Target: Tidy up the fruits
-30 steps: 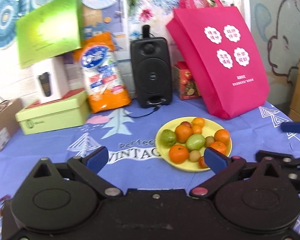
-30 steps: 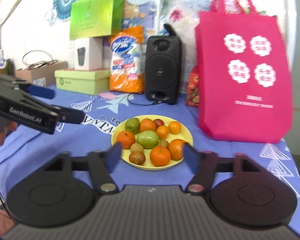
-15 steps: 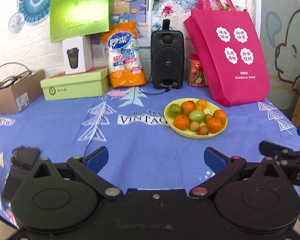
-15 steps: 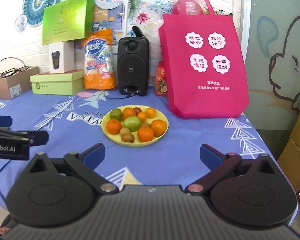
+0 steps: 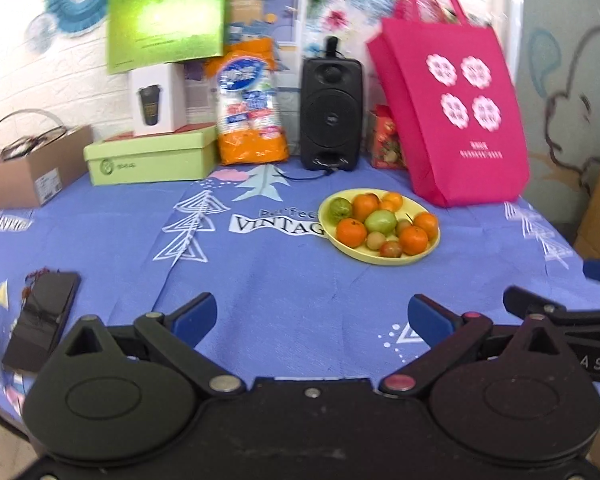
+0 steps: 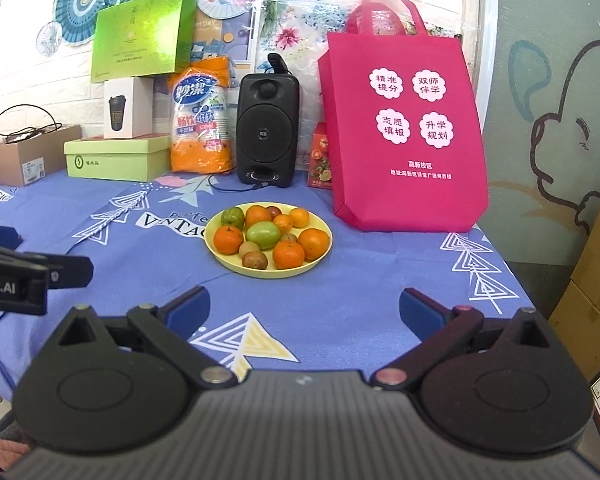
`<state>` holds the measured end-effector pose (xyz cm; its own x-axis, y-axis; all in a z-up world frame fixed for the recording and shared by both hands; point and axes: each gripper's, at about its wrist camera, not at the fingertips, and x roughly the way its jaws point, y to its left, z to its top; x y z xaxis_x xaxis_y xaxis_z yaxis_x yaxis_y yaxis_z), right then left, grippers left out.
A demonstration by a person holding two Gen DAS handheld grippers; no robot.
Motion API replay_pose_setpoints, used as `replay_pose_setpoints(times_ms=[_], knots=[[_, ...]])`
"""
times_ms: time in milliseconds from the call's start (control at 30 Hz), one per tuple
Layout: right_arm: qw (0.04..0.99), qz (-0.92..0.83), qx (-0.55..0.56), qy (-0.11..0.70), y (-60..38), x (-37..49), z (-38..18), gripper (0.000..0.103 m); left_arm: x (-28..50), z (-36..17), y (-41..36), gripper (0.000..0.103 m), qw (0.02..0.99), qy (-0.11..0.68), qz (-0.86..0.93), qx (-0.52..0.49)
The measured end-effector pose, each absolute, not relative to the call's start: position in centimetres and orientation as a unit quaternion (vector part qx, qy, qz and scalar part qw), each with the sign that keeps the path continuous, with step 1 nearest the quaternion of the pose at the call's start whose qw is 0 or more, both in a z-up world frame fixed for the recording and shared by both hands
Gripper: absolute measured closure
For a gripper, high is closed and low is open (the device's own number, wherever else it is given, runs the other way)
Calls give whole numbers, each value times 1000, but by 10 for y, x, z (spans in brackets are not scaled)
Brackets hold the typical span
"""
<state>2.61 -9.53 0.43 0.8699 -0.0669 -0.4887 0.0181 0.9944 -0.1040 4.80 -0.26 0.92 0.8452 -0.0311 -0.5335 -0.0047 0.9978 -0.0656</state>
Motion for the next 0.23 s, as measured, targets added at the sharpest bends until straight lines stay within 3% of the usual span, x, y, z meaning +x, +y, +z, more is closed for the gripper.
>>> replay_pose_setpoints(times_ms=[233], knots=[[963, -20, -47, 263, -99, 30, -1, 0, 49, 7, -4, 0, 961, 274, -6, -26]])
